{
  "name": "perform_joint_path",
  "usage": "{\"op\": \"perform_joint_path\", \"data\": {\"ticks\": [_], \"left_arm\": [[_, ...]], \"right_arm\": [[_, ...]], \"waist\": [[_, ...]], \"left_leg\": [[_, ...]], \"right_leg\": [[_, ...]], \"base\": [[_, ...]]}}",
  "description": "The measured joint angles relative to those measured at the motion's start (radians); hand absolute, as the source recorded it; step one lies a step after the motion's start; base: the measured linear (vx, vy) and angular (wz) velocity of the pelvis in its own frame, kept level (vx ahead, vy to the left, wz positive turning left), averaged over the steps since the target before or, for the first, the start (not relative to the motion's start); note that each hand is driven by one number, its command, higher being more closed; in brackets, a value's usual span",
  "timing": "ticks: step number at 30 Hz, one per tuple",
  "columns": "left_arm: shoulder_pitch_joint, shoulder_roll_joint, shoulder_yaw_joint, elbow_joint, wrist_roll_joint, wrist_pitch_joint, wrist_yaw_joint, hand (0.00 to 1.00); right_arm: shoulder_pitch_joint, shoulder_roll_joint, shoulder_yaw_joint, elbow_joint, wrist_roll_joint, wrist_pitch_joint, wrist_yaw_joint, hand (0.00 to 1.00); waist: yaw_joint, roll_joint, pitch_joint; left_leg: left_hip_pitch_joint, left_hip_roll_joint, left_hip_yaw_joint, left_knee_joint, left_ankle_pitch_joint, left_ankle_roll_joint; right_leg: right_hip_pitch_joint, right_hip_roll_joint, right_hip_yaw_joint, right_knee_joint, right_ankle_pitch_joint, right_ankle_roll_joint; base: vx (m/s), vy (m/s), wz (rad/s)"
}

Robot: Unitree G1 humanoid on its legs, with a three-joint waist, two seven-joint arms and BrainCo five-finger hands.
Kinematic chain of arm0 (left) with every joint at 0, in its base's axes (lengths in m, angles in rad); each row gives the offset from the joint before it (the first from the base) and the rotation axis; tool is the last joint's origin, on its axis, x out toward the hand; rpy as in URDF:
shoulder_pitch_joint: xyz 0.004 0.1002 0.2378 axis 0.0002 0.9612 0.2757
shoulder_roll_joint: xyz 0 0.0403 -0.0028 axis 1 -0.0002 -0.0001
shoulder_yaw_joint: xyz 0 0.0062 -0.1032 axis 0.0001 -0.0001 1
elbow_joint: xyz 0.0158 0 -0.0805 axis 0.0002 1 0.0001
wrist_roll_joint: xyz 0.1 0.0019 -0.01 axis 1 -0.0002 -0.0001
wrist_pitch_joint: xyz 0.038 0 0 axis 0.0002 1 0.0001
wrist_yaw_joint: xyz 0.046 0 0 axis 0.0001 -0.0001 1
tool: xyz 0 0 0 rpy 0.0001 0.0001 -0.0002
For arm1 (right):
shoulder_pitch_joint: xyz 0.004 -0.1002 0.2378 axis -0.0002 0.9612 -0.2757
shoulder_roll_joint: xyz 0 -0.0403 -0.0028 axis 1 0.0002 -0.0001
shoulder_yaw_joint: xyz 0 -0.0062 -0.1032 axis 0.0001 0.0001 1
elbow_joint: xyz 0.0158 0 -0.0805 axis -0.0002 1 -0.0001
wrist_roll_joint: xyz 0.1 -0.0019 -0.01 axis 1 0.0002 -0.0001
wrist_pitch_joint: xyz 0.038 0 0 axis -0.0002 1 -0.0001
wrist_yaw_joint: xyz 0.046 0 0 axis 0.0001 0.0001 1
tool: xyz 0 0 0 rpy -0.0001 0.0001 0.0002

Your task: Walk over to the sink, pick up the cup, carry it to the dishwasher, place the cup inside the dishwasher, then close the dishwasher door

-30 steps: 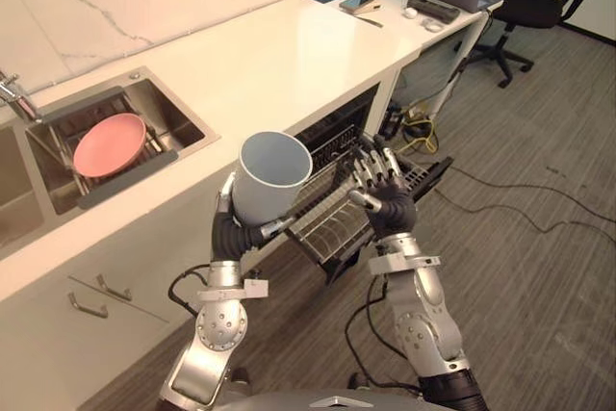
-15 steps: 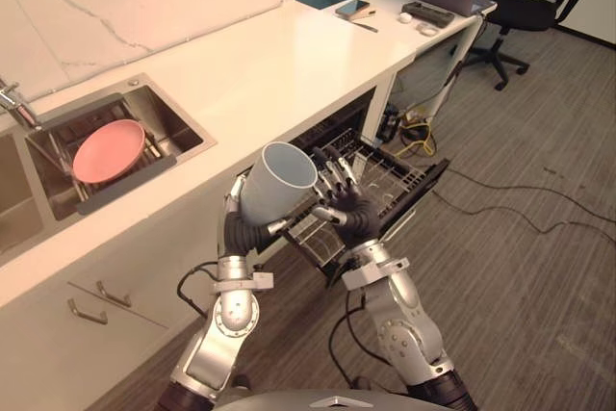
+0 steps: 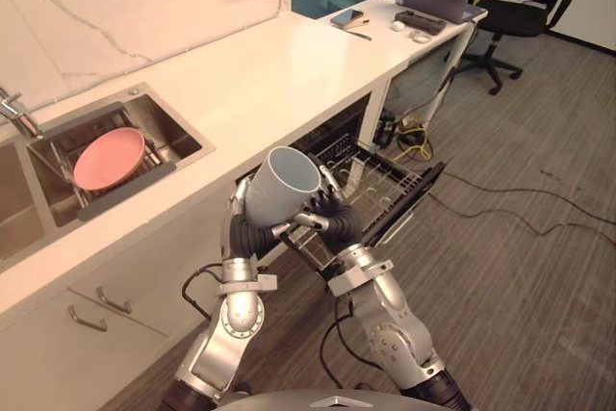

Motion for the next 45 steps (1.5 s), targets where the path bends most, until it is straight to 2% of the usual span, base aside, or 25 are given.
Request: {"op": "perform_joint_path", "data": {"ticks": [7,16,17,26,41,42,45], "left_arm": [[-0.008,-0.006,-0.014,0.0,0.029,0.005,0.019,1.0],[-0.009,-0.024,-0.022,0.0,0.039,0.012,0.043,1.0],[-0.009,-0.024,-0.027,0.0,0.039,0.013,0.043,1.0],[-0.014,-0.032,-0.039,0.0,0.047,0.013,0.058,1.0],[-0.016,-0.034,-0.042,0.001,0.047,0.012,0.08,1.0],[-0.016,-0.035,-0.041,0.002,0.046,0.012,0.083,0.0],[-0.015,-0.035,-0.037,0.02,0.036,0.01,0.089,0.0]], "right_arm": [[-0.027,0.0,0.023,0.012,-0.007,0.006,-0.057,0.0],[-0.029,0.017,0.039,0.037,-0.017,0.007,-0.091,0.0],[-0.029,0.019,0.039,0.037,-0.017,0.007,-0.097,1.0],[-0.03,0.02,0.044,0.035,-0.019,-0.016,-0.152,1.0],[-0.042,0.02,0.044,0.032,-0.098,-0.023,-0.157,1.0],[-0.043,0.02,0.045,0.032,-0.098,-0.024,-0.161,1.0],[-0.056,0.021,0.043,0.032,-0.12,-0.033,-0.174,1.0]], "waist": [[0.0,0.0,0.0],[0.003,0.0,0.0],[0.004,0.0,0.0],[0.006,0.001,-0.001],[0.009,0.005,-0.003],[0.01,0.005,-0.003],[0.014,0.005,-0.003]], "left_leg": [[0.001,0.0,0.002,0.0,0.0,0.0],[-0.004,0.0,0.001,0.0,0.0,0.0],[-0.003,0.0,0.001,0.0,0.0,0.0],[-0.005,0.0,0.002,0.004,0.0,0.0],[-0.006,0.0,0.003,0.006,-0.001,0.0],[-0.006,0.0,0.004,0.006,-0.001,0.0],[-0.006,0.0,0.004,0.008,-0.001,0.0]], "right_leg": [[0.0,0.0,0.002,-0.001,0.001,0.0],[-0.003,0.0,0.001,-0.003,0.001,0.0],[-0.003,0.0,0.001,-0.003,0.001,0.0],[-0.003,0.0,0.002,-0.005,0.005,0.0],[-0.003,0.001,0.005,-0.007,0.006,-0.001],[-0.003,0.001,0.005,-0.007,0.007,-0.001],[-0.003,0.001,0.005,-0.008,0.009,-0.001]], "base": [[0.0,0.0,0.0],[0.0,0.0,0.0],[0.0,0.0,0.0],[0.0,0.0,0.0],[0.0,0.0,0.0],[0.0,0.0,0.0],[0.0,0.0,0.0]]}}
